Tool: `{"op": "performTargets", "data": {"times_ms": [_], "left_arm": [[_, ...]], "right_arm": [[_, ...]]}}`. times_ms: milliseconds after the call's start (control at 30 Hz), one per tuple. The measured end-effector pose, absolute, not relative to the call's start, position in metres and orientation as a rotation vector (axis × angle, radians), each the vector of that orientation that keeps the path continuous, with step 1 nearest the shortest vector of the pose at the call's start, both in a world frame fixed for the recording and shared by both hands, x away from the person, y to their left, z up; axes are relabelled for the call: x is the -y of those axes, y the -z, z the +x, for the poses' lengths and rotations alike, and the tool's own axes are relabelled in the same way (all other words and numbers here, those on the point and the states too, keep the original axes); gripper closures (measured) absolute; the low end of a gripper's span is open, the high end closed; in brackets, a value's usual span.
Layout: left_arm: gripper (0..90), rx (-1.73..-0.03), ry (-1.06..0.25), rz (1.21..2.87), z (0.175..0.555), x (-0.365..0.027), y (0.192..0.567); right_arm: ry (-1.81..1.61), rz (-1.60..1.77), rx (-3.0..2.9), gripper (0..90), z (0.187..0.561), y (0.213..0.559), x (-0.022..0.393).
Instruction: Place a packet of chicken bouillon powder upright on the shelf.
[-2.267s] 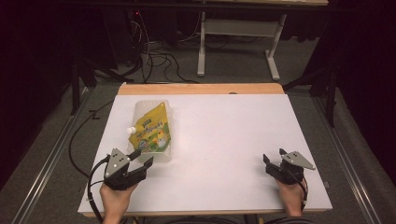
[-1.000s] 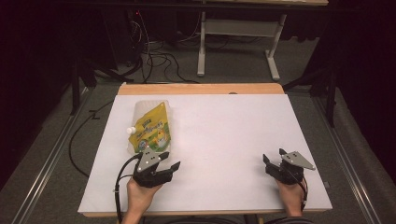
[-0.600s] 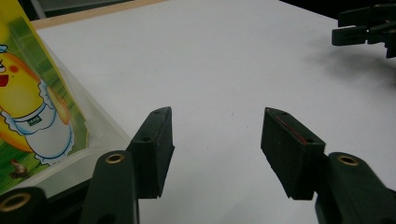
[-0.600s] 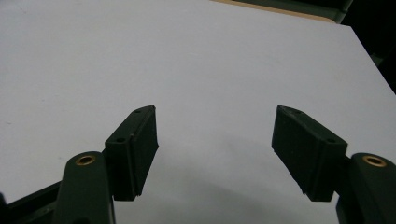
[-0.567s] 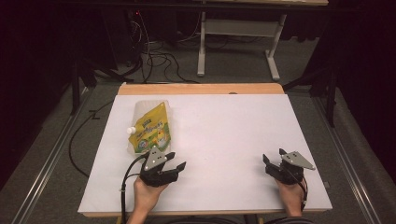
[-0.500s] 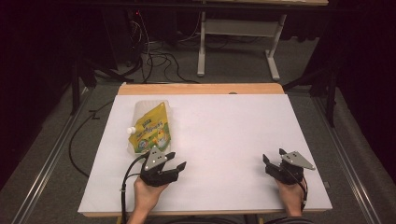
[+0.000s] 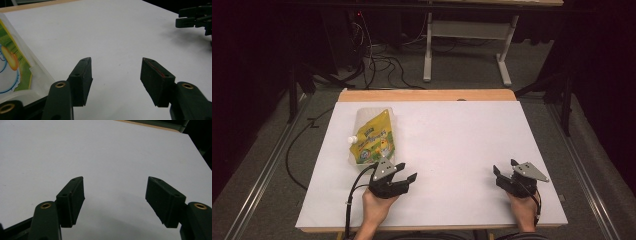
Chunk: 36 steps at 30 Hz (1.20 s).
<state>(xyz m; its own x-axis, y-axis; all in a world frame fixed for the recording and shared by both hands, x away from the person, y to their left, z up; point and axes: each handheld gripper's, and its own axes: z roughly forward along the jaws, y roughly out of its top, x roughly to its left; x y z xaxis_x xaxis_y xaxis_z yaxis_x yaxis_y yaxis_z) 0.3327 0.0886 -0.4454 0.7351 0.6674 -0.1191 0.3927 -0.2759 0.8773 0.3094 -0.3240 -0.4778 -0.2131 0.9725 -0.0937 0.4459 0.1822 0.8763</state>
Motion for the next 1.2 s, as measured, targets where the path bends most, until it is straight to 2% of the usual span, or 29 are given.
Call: {"op": "performTargets", "data": {"times_ms": [1200], "left_arm": [[42.8,-0.860,-0.317,1.913,0.355,-0.064,0.469]], "right_arm": [[-0.958,1.336,-1.777,31.7,0.310,0.478,0.323]]}}
